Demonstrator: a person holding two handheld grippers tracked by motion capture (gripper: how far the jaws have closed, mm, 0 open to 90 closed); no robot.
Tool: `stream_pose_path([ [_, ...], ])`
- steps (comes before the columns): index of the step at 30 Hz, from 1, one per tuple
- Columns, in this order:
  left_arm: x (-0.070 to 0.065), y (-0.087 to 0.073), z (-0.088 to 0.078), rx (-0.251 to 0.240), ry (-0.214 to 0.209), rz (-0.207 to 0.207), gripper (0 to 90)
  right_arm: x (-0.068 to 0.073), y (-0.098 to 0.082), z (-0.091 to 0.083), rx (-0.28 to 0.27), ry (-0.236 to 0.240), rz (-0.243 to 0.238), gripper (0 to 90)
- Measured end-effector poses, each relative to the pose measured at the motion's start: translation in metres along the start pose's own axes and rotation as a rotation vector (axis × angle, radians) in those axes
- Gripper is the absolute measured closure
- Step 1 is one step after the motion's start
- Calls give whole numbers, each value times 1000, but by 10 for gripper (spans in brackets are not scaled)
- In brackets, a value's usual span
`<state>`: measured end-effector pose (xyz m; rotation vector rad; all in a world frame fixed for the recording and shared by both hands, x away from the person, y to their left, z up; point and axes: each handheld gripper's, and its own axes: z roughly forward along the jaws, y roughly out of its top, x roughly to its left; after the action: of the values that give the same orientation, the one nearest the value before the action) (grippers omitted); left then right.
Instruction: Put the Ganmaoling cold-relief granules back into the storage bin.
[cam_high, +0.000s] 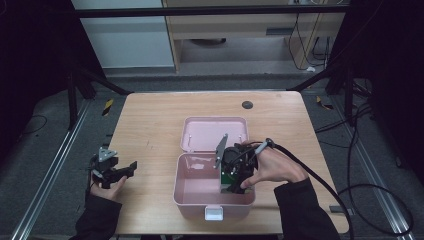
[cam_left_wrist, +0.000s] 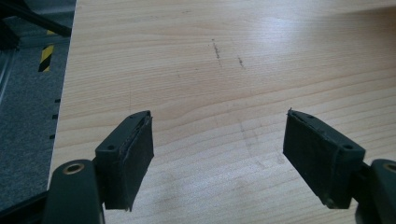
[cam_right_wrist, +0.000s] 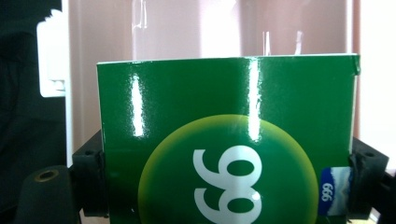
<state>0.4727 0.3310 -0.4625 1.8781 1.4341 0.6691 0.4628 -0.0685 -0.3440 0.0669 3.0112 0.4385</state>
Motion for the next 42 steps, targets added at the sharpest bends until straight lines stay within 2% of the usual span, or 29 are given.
stream_pose_path([
  [13,1,0,-1,-4,1,-2,239,2,2,18,15,17,-22,156],
  [18,1,0,0,-3,1,-1,238,2,-1,24,26,27,1,157],
  [28,1,0,0,-3,1,-2,238,2,-2,34,53,35,-4,155],
  [42,1,0,0,-4,3,-3,239,1,-9,44,40,38,14,154],
])
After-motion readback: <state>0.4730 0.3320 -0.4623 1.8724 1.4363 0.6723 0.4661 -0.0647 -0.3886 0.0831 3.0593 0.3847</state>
